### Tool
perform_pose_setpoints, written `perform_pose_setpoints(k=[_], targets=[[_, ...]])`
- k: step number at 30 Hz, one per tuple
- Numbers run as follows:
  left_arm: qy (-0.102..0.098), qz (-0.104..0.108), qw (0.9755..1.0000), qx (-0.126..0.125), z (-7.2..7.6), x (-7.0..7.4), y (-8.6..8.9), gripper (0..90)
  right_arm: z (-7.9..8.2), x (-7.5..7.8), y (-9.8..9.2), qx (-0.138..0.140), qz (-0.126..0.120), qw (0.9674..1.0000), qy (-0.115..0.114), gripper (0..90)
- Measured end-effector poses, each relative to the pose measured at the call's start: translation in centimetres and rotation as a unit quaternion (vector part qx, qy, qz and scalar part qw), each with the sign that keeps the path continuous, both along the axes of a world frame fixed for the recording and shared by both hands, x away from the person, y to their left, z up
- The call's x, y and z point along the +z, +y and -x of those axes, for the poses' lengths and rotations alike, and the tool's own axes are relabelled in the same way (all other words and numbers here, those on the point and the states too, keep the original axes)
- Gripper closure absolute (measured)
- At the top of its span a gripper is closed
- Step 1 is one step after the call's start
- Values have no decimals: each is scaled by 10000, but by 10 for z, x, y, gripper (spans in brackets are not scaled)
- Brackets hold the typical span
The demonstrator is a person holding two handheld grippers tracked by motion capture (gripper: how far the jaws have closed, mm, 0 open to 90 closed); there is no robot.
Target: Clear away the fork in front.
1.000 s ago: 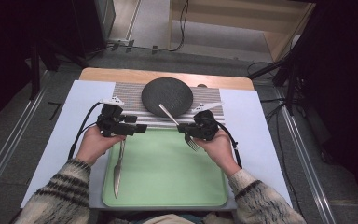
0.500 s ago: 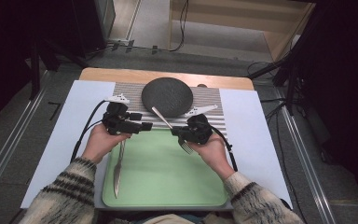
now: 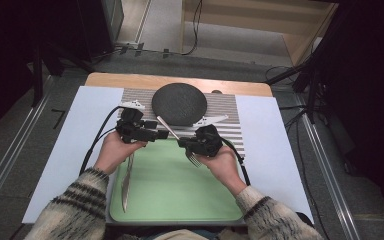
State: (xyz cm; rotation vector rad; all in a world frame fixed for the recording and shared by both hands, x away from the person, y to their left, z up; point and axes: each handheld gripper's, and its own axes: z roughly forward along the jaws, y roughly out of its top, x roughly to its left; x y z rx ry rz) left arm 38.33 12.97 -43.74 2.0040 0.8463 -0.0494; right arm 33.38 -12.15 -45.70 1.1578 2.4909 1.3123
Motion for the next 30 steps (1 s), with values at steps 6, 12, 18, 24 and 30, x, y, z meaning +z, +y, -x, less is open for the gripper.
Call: perform_pose_setpoints(k=[6,12,18,24,30], targets=[[49,16,10000,30,-2,-1,-4,275,2,0,3,15,-23,10000,-39,832],[110,26,9999,71,-4,-2,-6,278,3,-1,7,24,-66,10000,-61,832],[141,59,9998,159,-6,-4,-10,312,4,-3,13,24,-131,9999,-93,832],[282,95,9993,209,-7,-5,-11,383,6,-2,18,-17,-188,9996,-198,832],[469,216,9985,157,-7,-6,-11,517,7,-2,19,-5,-200,9996,-206,832]])
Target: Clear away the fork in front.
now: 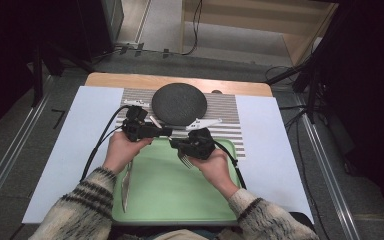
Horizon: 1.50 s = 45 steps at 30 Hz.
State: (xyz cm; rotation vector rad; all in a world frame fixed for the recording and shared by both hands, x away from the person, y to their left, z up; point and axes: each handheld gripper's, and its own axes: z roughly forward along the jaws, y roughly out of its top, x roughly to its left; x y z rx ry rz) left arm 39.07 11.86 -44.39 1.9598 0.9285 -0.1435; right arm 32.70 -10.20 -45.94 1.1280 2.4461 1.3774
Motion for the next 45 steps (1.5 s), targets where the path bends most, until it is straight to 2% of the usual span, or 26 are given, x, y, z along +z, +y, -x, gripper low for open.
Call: perform_pose_setpoints(k=[6,11,14,18,23,31,35,40,45], targets=[[132,66,9999,-18,0,-1,-1,589,0,0,0,14,-10,10000,-54,832],[292,231,9993,-36,-2,-1,1,632,0,0,1,20,-22,10000,-71,832],[291,278,9992,-80,-3,0,3,648,0,1,1,26,-42,10000,-82,832],[386,466,9981,-97,-4,0,5,681,1,1,0,47,-62,9999,-92,832],[433,601,9972,-137,-3,1,5,731,1,2,-1,75,-87,9999,-126,832],[469,684,9964,-203,-3,2,5,781,1,2,0,86,-88,9998,-140,831],[575,850,9944,-253,-2,3,4,830,1,2,1,87,-45,9998,-189,830],[556,917,9936,-367,0,5,4,869,3,2,2,116,14,9996,-259,826],[486,945,9936,-386,2,8,4,872,4,5,1,124,-36,9995,-301,804]])
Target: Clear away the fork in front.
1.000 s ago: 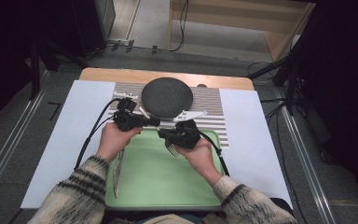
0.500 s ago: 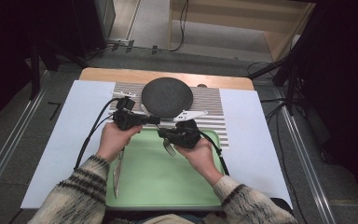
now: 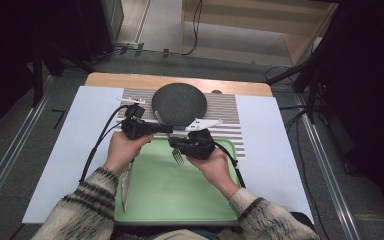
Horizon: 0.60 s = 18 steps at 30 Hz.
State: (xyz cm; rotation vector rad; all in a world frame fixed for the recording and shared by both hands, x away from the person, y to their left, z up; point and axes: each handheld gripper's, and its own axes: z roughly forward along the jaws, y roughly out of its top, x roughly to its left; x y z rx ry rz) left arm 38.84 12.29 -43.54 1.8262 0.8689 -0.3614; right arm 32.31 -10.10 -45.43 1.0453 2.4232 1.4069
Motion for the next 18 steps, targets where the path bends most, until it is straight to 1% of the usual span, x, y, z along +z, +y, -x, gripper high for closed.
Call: perform_pose_setpoints(k=[2,4,6,8,10,12,13,16,18], targets=[[-31,-28,10000,23,1,0,0,872,-1,0,-1,24,-42,10000,34,738],[-43,-32,10000,9,1,0,0,871,-2,0,-2,61,-25,10000,60,680],[-88,-29,10000,-32,1,1,0,871,-3,0,-3,80,-35,9999,102,630],[-147,-83,9999,-25,2,2,0,871,-3,0,-4,94,-56,9998,143,590],[-157,-98,9998,-34,3,3,2,870,-3,0,-5,135,-84,9997,175,538],[-189,-137,9997,3,3,5,3,870,-4,1,-7,229,-101,9995,195,475],[-212,-161,9996,-5,3,6,5,870,-4,0,-8,328,-90,9991,259,445],[-196,-115,9997,-7,3,8,9,870,-4,-1,-10,427,-10,9987,291,404],[-241,-128,9996,-26,3,10,12,870,-3,0,-11,446,2,9986,297,390]])
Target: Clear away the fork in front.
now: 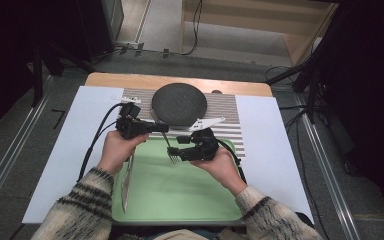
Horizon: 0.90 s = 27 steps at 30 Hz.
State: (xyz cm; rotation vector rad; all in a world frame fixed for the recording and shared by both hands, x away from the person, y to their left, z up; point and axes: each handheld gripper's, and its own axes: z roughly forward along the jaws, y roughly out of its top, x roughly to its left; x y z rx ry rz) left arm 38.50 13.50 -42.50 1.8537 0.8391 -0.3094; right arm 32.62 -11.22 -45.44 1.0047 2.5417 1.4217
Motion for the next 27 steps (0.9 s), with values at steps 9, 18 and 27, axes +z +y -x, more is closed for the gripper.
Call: perform_pose_setpoints(k=[9,18,27], targets=[[64,-18,10000,-60,3,7,8,869,1,-1,-16,-15,148,9999,-47,323],[180,-159,9993,-293,9,8,8,869,0,-4,-35,-186,62,9998,64,279],[294,-248,9979,-516,17,4,14,869,4,-8,-50,-484,149,9987,-23,280]])
